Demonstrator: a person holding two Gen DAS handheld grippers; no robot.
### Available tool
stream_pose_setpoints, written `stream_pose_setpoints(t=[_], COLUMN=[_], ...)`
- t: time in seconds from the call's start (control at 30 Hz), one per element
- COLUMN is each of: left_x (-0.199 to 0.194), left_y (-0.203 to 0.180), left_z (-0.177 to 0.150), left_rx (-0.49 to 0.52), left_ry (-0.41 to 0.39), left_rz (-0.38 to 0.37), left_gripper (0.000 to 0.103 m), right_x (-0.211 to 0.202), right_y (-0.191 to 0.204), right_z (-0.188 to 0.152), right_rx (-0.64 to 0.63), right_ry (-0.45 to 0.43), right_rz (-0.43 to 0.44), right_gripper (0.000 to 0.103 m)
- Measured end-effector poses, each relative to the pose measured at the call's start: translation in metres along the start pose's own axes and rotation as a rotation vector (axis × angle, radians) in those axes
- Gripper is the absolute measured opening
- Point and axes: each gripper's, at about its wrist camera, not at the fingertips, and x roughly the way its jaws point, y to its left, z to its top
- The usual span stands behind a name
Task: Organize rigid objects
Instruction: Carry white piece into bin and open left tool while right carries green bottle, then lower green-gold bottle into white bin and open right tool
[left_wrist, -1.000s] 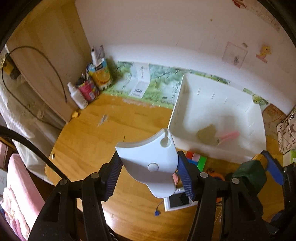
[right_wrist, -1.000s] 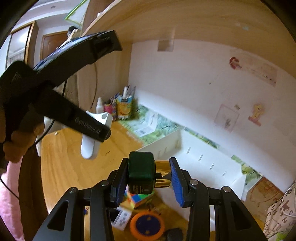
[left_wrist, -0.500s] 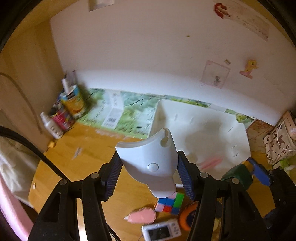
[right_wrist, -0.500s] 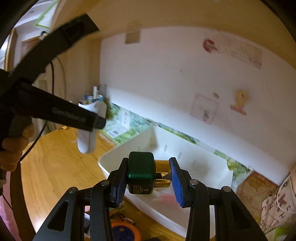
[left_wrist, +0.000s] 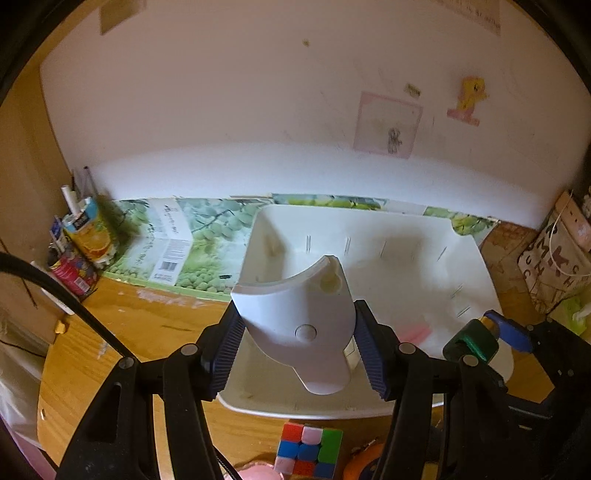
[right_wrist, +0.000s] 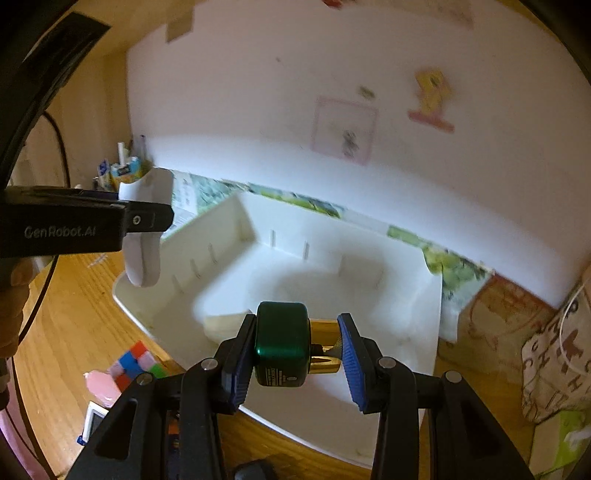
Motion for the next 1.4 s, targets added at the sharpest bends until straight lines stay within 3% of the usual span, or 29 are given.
stream_pose_setpoints(t=[0.57,0.73,0.83,0.93,1.4], left_x=[0.064,0.067,0.067,0.065,0.008], left_y=[-0.022,-0.027,-0.030,-0.031,-0.027], left_z=[0.001,0.003,0.006,0.008,0.001], left_rx=[0.027,0.043,0.046,0.042,0.034], left_ry=[0.101,0.078,0.077,0.072,0.002], left_rz=[-0.009,-0.004,-0.006,-0.011,0.014], left_gripper=[0.063,0.063,0.063,0.064,0.070], right_x=[0.046,0.052,0.050,0.044,-0.011], right_y=[-0.039,-0.045,-0.048,-0.047,-0.035], right_z=[-0.020,-0.025,-0.025,-0.022,-0.008], right_rx=[0.124,0.150,0.171,0.185,0.168], right_ry=[0.148,0.172,0.160,0.146,0.041], right_rz=[-0.027,-0.020,-0.013,0.007,0.020], right_gripper=[0.043,0.043,0.045,0.059,0.072])
